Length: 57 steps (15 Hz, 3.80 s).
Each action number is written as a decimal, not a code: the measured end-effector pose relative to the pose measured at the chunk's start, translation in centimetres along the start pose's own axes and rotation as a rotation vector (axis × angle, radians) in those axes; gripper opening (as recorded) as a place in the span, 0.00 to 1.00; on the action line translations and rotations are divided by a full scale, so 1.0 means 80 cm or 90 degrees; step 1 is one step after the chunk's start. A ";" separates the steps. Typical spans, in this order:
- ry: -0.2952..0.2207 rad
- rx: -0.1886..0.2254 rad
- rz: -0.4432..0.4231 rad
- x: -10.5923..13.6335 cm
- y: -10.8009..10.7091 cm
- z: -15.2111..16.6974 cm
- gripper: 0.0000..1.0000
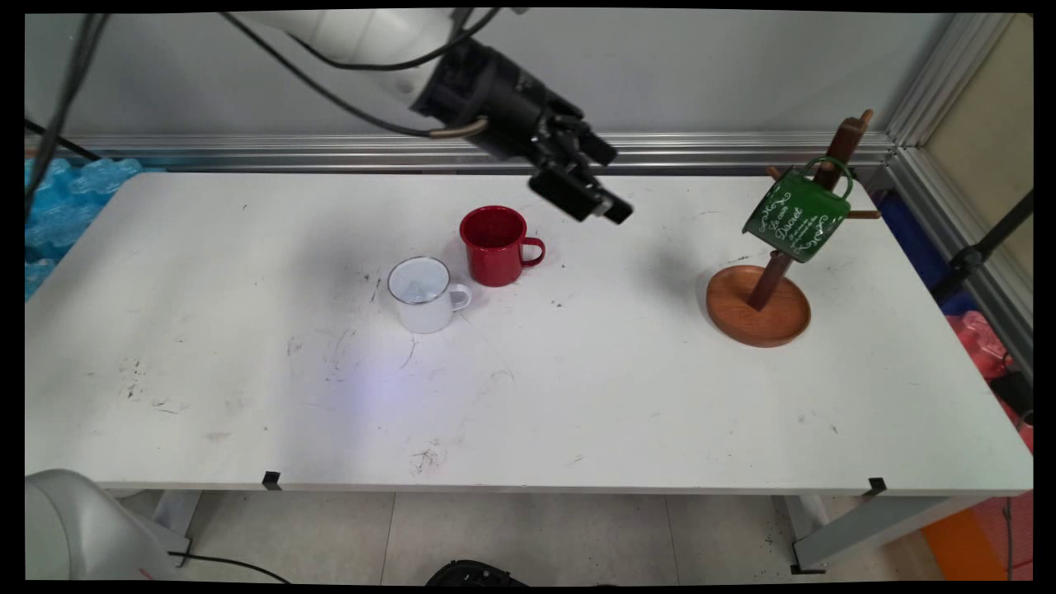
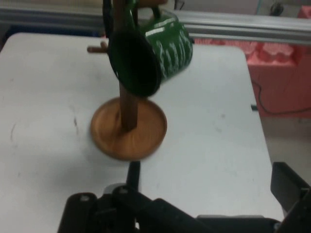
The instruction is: Pick up the green mug from the rack, then place the picked object on the table
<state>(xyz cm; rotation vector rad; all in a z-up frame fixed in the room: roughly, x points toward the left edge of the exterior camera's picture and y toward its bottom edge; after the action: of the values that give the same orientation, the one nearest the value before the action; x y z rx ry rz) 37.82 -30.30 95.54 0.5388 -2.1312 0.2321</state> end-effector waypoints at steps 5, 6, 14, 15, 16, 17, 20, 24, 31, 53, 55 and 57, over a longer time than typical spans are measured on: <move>0.031 -0.028 -0.008 0.014 -0.034 0.046 1.00; 0.036 -0.034 -0.009 0.016 -0.040 0.054 1.00; 0.061 -0.089 -0.008 0.027 -0.086 0.115 1.00; 0.063 -0.096 -0.007 0.028 -0.092 0.122 1.00; 0.065 -0.104 -0.006 0.028 -0.096 0.128 1.00; 0.067 -0.111 -0.006 0.029 -0.100 0.134 1.00; 0.072 -0.127 -0.006 0.030 -0.109 0.146 1.00; 0.077 -0.156 -0.006 0.029 -0.122 0.168 1.00; 0.087 -0.192 -0.009 0.028 -0.134 0.205 1.00; 0.115 -0.247 -0.025 0.029 -0.137 0.270 0.00; 0.114 -0.255 -0.026 0.029 -0.135 0.271 0.00; 0.114 -0.260 -0.028 0.029 -0.134 0.272 0.00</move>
<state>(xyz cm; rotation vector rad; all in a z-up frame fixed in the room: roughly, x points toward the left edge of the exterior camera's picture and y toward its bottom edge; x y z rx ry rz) 25.61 -48.25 84.45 0.3102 -1.9190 -0.1729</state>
